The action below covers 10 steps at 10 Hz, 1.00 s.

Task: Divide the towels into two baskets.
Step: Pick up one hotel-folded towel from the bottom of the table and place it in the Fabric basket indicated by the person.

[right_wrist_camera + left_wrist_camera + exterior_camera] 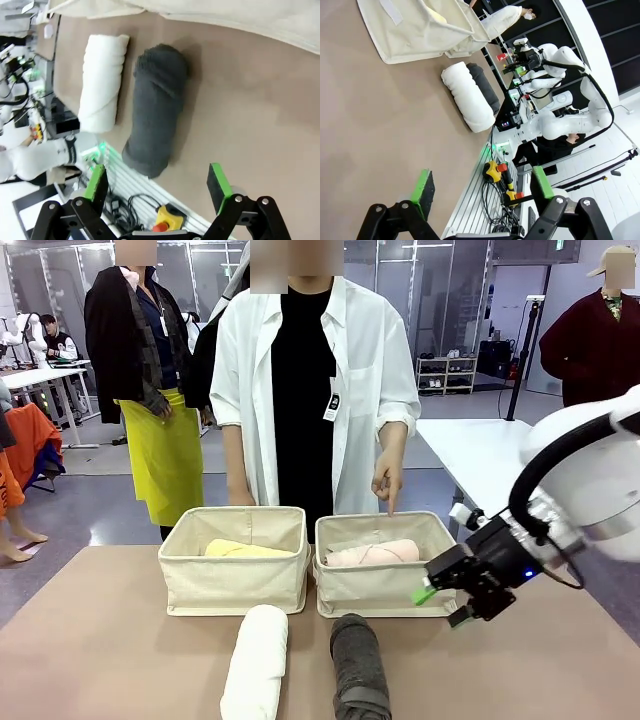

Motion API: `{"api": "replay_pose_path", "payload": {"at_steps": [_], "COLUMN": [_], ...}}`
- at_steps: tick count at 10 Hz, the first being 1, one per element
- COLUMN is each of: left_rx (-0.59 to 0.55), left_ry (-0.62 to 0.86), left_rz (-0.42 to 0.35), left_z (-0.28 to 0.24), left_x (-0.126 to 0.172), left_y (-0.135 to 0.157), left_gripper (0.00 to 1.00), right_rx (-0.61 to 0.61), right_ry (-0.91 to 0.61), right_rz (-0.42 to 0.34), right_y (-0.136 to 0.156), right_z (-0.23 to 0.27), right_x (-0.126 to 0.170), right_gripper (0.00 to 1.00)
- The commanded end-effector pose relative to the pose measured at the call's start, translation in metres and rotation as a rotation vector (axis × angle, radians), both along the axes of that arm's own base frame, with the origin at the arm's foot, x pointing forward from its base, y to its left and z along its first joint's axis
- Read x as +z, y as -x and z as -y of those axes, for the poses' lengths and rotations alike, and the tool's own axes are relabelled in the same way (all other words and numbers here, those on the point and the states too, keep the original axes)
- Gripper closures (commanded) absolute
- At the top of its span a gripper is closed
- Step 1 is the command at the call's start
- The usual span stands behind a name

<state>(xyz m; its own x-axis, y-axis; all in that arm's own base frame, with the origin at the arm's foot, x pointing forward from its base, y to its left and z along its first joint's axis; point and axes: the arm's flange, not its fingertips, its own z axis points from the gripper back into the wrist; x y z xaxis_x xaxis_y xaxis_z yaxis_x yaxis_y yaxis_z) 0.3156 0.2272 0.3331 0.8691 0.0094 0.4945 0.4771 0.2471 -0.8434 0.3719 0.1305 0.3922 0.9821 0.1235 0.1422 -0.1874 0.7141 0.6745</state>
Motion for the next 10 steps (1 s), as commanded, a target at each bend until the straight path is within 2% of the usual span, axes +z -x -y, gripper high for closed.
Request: {"api": "replay_pose_path", "payload": {"at_steps": [1,2,4,7,10], "left_rx": [-0.009,-0.009,-0.009,-0.009,-0.009], "left_ry": [0.0,0.0,0.0,0.0,0.0], "left_rz": [-0.001,-0.001,-0.001,-0.001,-0.001], "left_z": [-0.002,-0.002,-0.002,-0.002,-0.002], "left_x": [0.001,0.001,0.001,0.001,0.001], "left_y": [0.004,0.004,0.004,0.004,0.004], "left_gripper": [0.02,0.02,0.02,0.02,0.02], "right_rx": [-0.105,-0.128,-0.145,-0.127,-0.112], "right_ry": [0.028,0.049,0.094,0.175,0.249], "right_rz": [0.004,0.013,-0.019,-0.045,-0.03], "right_y": [0.008,0.009,0.006,0.003,-0.004], "right_z": [-0.037,-0.054,-0.083,-0.116,-0.142], "right_x": [-0.012,-0.017,-0.029,-0.042,-0.06], "right_gripper": [0.0,0.0,0.0,0.0,0.0]}}
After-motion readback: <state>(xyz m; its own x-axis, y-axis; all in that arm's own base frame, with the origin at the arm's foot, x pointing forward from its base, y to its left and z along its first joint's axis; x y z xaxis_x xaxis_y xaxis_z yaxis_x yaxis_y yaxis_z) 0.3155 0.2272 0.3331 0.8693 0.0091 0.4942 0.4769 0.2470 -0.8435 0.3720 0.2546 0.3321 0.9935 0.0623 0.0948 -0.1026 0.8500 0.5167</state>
